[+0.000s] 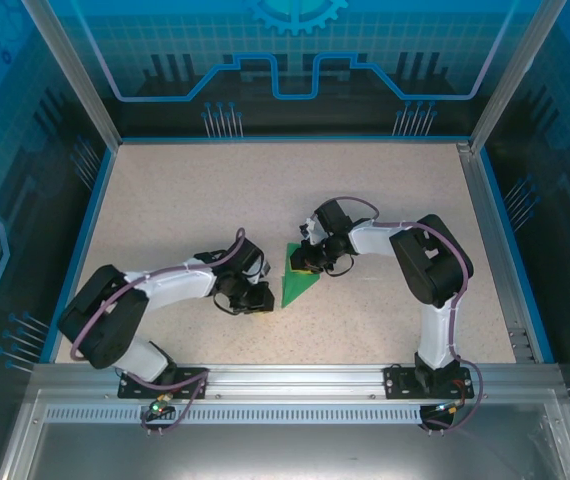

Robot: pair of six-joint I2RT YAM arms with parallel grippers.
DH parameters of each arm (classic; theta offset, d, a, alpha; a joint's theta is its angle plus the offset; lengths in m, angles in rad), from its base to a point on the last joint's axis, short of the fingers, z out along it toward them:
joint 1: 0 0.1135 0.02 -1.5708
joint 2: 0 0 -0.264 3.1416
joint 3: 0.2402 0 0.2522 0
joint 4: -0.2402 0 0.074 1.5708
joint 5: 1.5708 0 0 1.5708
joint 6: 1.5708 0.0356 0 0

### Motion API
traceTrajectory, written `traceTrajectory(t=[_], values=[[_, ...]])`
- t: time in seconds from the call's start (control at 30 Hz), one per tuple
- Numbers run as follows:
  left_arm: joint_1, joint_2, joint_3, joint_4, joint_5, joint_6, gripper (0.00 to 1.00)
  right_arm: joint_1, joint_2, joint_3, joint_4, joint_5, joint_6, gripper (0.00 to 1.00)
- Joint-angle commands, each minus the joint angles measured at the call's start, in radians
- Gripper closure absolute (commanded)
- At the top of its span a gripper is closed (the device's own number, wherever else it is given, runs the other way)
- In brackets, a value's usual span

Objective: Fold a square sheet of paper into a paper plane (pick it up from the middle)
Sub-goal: Fourth fold the wing at the center of the table.

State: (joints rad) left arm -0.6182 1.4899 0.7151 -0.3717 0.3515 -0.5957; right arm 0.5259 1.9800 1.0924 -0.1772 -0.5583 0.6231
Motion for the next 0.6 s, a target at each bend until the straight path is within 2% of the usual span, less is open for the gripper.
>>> traceTrajectory(t=[0.0, 0.57], values=[[0.000, -0.057, 0.022, 0.018, -0.017, -0.052, 0.79, 0.017, 0.079, -0.034, -0.078, 0.131, -0.019, 0.81], [-0.002, 0.168, 0.086, 0.404, 0.065, -0.153, 0.77, 0.017, 0.079, -0.034, -0.066, 0.116, -0.013, 0.80]])
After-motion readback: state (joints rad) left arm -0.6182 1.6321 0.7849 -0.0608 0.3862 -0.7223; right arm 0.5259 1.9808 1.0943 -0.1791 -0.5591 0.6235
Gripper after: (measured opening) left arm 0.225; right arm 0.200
